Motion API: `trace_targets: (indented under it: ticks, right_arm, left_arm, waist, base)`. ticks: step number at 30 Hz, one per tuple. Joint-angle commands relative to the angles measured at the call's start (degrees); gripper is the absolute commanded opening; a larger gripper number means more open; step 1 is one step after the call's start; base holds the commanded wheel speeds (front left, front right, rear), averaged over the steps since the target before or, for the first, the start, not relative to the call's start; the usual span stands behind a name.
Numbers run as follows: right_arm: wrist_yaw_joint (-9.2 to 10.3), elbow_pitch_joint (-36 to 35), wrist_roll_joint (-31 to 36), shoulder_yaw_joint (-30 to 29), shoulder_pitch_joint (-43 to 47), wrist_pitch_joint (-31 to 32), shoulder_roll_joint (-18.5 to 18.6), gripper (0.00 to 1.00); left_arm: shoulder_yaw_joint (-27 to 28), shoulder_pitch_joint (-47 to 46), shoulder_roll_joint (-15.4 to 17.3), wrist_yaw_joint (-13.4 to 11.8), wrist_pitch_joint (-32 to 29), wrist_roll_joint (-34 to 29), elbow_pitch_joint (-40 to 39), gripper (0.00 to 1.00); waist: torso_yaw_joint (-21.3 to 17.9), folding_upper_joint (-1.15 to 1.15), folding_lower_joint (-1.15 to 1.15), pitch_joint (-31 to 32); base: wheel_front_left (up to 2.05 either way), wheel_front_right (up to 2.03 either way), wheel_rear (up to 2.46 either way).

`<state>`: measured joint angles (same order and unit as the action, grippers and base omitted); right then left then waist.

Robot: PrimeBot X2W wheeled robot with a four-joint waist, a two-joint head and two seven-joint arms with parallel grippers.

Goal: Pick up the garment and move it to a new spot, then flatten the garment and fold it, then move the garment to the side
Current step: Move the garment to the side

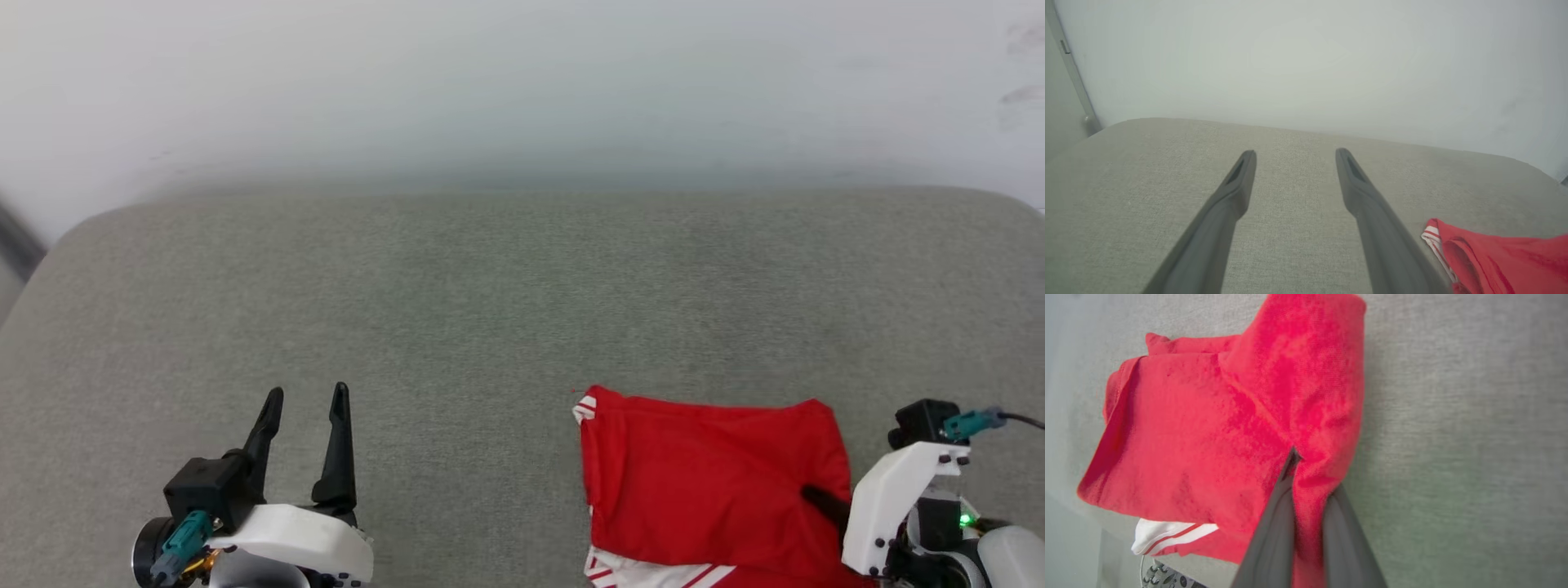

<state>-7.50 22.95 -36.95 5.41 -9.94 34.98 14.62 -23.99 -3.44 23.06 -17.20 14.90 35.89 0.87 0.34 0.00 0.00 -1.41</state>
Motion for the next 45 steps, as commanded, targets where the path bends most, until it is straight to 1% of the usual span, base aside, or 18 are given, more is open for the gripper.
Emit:
trace_targets:
  ticks: [1,5,6,7,8,9,11,14,17,24,28,32,33,34,35,36,41,45]
  right_arm:
    - [0.02,0.47,2.38,-0.53,-1.26,-0.86,0.60,0.00]
    - [0.02,0.92,7.99,-1.67,-4.34,-2.30,0.94,0.00]
    - [0.02,0.92,7.99,-1.67,-4.34,-2.30,0.94,0.00]
    - [0.02,1.11,9.98,-1.99,-6.14,-3.22,0.97,0.00]
    - [0.03,1.13,10.72,-2.27,-7.27,-3.76,1.17,0.00]
    - [0.03,1.13,10.72,-2.27,-7.27,-3.76,1.17,0.00]
    - [0.03,1.45,12.39,-2.80,-9.34,-5.12,1.45,0.00]
    - [0.03,2.05,14.53,-4.09,-13.33,-7.61,2.73,0.00]
    - [0.02,4.09,17.25,-6.47,-17.19,-10.32,3.80,0.00]
    - [0.03,9.97,24.66,-16.61,-26.12,-18.72,6.24,0.00]
    - [0.03,13.30,28.38,-21.85,-29.24,-24.22,5.16,0.00]
    - [0.03,16.70,30.79,-25.31,-31.50,-29.28,3.67,0.00]
    - [0.03,17.59,31.55,-26.08,-31.99,-30.68,3.36,0.06]
    - [0.03,18.52,32.08,-26.58,-32.61,-31.87,2.99,0.33]
    - [0.03,19.43,32.96,-27.08,-32.97,-32.92,2.86,0.82]
    - [0.03,20.11,33.94,-27.61,-33.29,-34.19,2.93,1.00]
    - [0.03,22.26,37.99,-29.73,-33.66,-40.10,2.80,1.00]
    - [0.03,22.85,39.89,-29.89,-31.77,-44.28,1.70,1.00]
  left_arm:
    - [-0.06,0.81,-0.45,-0.19,0.32,-0.47,-0.59,1.00]
    - [0.32,1.07,-1.35,-0.21,0.36,-1.14,-2.27,1.00]
    - [0.32,1.07,-1.35,-0.21,0.36,-1.14,-2.27,1.00]
    - [0.69,0.20,-1.51,0.11,0.38,-1.81,-3.05,1.00]
    - [0.98,-0.89,-1.57,0.45,0.38,-2.37,-3.87,1.00]
    - [0.98,-0.89,-1.57,0.45,0.38,-2.37,-3.87,1.00]
    - [1.23,-2.90,-1.46,1.21,0.32,-3.70,-4.73,1.00]
    - [1.46,-5.82,-0.67,1.85,0.26,-5.58,-6.45,1.00]
    - [1.24,-9.29,0.29,2.82,0.09,-7.15,-7.88,1.00]
    - [-0.69,-16.75,3.03,5.60,-3.04,-10.12,-11.92,1.00]
    - [-1.88,-19.43,3.80,6.55,-5.09,-11.38,-13.72,1.00]
    - [-2.46,-21.02,4.49,6.92,-6.83,-11.97,-15.15,1.00]
    - [-2.56,-21.37,4.56,7.02,-7.06,-12.16,-15.27,1.00]
    - [-2.67,-21.61,4.62,7.11,-7.11,-12.19,-15.36,1.00]
    - [-2.72,-21.65,4.68,7.16,-7.14,-12.27,-15.36,1.00]
    - [-2.86,-21.67,4.68,7.15,-7.18,-12.34,-15.34,1.00]
    - [-2.72,-20.83,4.53,6.73,-6.52,-11.96,-14.25,1.00]
    - [-2.77,-18.91,3.69,6.21,-5.03,-11.05,-12.44,1.00]
  waist:
    - [-3.46,0.00,0.00,0.39]
    - [-9.19,0.00,0.00,-1.35]
    - [-9.19,0.00,0.00,-1.35]
    - [-11.99,0.00,0.00,-3.10]
    - [-13.22,0.00,0.00,-4.65]
    - [-13.22,0.00,0.00,-4.65]
    - [-15.08,0.00,0.00,-7.63]
    - [-17.79,0.00,0.00,-13.06]
    - [-19.49,0.00,0.00,-18.07]
    - [-21.04,0.00,0.00,-28.11]
    - [-20.72,0.00,0.00,-31.44]
    - [-20.14,0.00,0.00,-34.17]
    - [-19.97,0.00,0.00,-34.53]
    - [-19.83,0.00,0.00,-34.76]
    - [-19.72,0.00,0.00,-34.86]
    - [-19.58,0.00,0.00,-34.89]
    - [-19.37,0.00,0.00,-33.02]
    - [-19.40,0.00,0.00,-28.73]
  base:
    - [0.00,0.00,0.00]
    - [0.00,0.00,0.00]
    - [0.00,0.00,0.00]
    - [0.00,0.00,0.00]
    - [0.00,0.00,0.00]
    - [0.00,0.00,0.00]
    - [0.00,0.00,0.00]
    - [0.00,0.00,0.00]
    - [0.00,0.00,0.00]
    - [0.00,0.00,0.00]
    - [0.00,0.00,0.00]
    - [0.00,0.00,0.00]
    - [0.00,0.00,0.00]
    - [0.00,0.00,0.00]
    - [0.00,0.00,0.00]
    - [0.00,0.00,0.00]
    - [0.00,0.00,0.00]
    - [0.00,0.00,0.00]
